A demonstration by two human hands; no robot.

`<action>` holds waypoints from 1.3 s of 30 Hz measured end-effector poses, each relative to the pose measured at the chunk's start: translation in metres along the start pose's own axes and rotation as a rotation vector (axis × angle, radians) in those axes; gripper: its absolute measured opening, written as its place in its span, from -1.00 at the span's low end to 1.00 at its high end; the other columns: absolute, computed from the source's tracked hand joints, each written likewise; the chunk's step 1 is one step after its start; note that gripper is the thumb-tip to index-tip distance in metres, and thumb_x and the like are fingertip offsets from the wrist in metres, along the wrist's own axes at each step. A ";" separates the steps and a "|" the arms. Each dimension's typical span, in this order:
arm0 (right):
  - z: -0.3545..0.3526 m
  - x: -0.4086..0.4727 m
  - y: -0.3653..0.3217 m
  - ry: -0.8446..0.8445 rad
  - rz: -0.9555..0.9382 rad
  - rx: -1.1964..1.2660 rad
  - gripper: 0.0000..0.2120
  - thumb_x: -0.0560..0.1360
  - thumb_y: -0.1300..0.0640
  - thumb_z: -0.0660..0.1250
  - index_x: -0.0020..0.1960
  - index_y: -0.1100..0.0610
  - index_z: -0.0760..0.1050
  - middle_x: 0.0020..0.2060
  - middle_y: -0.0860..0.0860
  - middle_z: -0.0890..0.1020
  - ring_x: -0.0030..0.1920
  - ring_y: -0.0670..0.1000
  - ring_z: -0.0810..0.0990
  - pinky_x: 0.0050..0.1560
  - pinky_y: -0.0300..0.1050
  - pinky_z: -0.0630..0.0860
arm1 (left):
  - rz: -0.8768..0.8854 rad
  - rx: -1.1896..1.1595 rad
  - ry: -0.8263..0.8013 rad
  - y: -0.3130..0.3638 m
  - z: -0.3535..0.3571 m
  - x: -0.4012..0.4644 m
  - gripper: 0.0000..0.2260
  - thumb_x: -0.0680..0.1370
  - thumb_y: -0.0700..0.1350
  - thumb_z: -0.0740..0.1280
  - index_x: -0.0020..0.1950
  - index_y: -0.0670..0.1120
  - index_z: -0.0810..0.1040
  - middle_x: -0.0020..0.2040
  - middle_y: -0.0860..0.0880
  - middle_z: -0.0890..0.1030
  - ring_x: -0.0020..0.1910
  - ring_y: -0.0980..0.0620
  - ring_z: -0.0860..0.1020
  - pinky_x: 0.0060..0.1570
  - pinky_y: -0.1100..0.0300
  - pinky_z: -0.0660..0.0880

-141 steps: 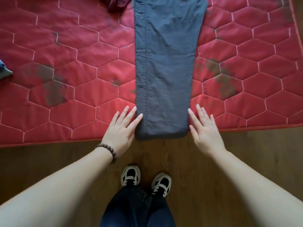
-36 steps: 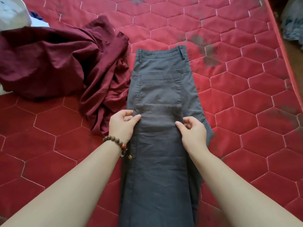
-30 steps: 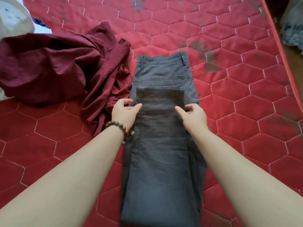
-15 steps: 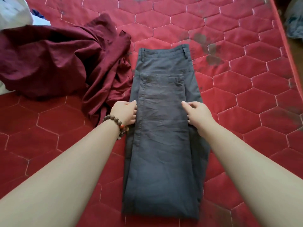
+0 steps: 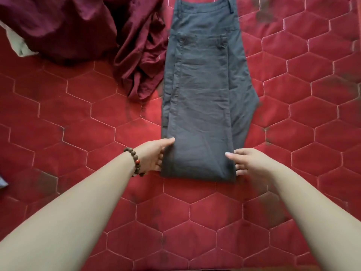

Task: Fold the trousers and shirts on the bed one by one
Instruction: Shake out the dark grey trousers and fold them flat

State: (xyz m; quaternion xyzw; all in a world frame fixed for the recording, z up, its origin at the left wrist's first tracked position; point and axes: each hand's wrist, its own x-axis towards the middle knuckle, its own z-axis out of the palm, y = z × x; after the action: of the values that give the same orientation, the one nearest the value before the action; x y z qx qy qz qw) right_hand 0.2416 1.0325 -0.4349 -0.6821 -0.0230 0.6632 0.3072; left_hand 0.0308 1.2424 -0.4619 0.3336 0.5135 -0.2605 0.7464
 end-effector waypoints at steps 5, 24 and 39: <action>0.011 -0.001 0.013 0.106 -0.113 -0.100 -0.89 0.57 0.21 0.30 -0.12 0.10 0.55 -0.37 -0.11 0.62 -0.42 -0.21 0.54 -0.39 -0.29 0.49 | 0.235 0.116 0.036 -0.021 0.002 -0.004 -0.80 0.57 -0.07 0.33 0.13 -0.14 0.59 0.02 -0.11 0.69 -0.08 -0.05 0.66 -0.14 0.11 0.60; 0.106 0.043 0.041 0.629 -0.770 -1.256 -0.46 0.54 0.13 0.25 0.49 0.18 0.26 0.48 0.09 0.29 0.49 0.07 0.23 0.46 0.20 0.19 | 0.887 1.584 0.695 -0.063 0.060 0.029 -0.48 0.62 -0.02 0.00 0.56 -0.18 0.04 0.57 -0.12 0.06 0.55 -0.08 -0.05 0.52 0.01 -0.12; 0.052 0.075 -0.032 0.545 -0.989 -1.383 -0.56 0.54 0.20 0.20 0.41 0.24 0.38 0.41 0.12 0.40 0.44 0.12 0.32 0.45 0.23 0.18 | 0.871 1.476 0.939 0.042 0.056 0.056 -0.49 0.61 -0.03 0.08 0.53 -0.20 0.14 0.55 -0.16 0.14 0.54 -0.11 0.07 0.50 -0.04 -0.02</action>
State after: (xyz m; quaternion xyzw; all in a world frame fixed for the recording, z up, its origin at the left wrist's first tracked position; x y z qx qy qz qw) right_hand 0.2145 1.1114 -0.4843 -0.7609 -0.6358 0.1076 0.0730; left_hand 0.1137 1.2244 -0.4914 0.9474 0.2983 -0.0585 0.1003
